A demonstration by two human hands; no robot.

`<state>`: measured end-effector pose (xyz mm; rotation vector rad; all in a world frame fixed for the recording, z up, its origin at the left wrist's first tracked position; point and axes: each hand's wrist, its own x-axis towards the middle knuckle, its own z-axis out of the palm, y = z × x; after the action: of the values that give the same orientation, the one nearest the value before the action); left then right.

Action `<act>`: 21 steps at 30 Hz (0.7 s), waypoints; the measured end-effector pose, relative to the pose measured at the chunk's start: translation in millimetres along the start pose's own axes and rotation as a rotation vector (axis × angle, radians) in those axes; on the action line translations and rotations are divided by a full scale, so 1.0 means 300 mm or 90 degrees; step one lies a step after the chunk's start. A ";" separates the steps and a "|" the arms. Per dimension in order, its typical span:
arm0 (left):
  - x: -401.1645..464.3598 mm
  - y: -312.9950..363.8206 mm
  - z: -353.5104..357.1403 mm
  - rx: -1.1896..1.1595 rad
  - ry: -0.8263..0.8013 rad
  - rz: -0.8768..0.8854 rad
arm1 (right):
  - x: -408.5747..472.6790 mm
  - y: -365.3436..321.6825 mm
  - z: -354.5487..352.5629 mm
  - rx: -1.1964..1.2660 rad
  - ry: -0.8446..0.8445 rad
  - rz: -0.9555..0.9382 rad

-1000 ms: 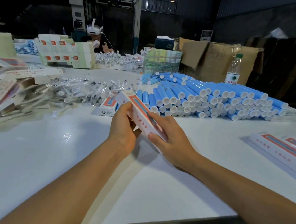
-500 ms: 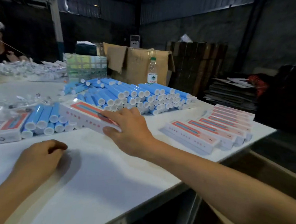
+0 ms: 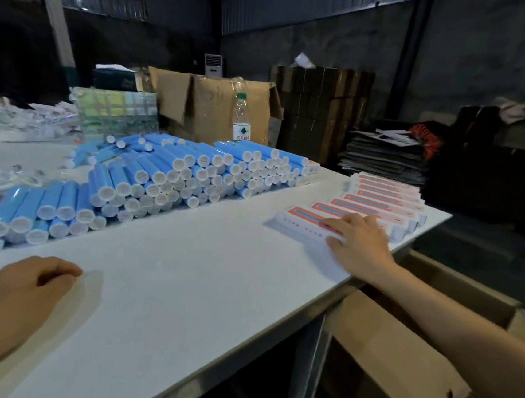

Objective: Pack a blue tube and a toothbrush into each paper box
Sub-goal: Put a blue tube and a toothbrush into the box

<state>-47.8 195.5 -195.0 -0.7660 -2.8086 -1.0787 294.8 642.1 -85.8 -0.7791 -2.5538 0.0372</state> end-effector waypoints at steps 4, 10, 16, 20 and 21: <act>-0.227 0.473 -0.128 0.030 0.055 -0.023 | 0.038 0.023 -0.022 -0.094 0.003 0.065; -0.265 0.563 -0.145 0.055 0.029 -0.042 | 0.073 -0.415 -0.024 0.061 0.070 -0.185; -0.259 0.555 -0.134 0.058 0.036 -0.022 | 0.064 -0.889 0.071 0.161 -0.055 -0.414; -0.260 0.556 -0.135 0.062 0.035 -0.005 | 0.047 -1.026 0.135 0.196 -0.116 -0.436; -0.261 0.559 -0.135 0.074 0.035 0.000 | 0.048 -1.035 0.149 0.198 -0.133 -0.432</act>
<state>92.3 242.6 -76.5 -0.7141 -2.7958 -0.9112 102.8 394.3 -70.5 0.2323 -2.7771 0.2990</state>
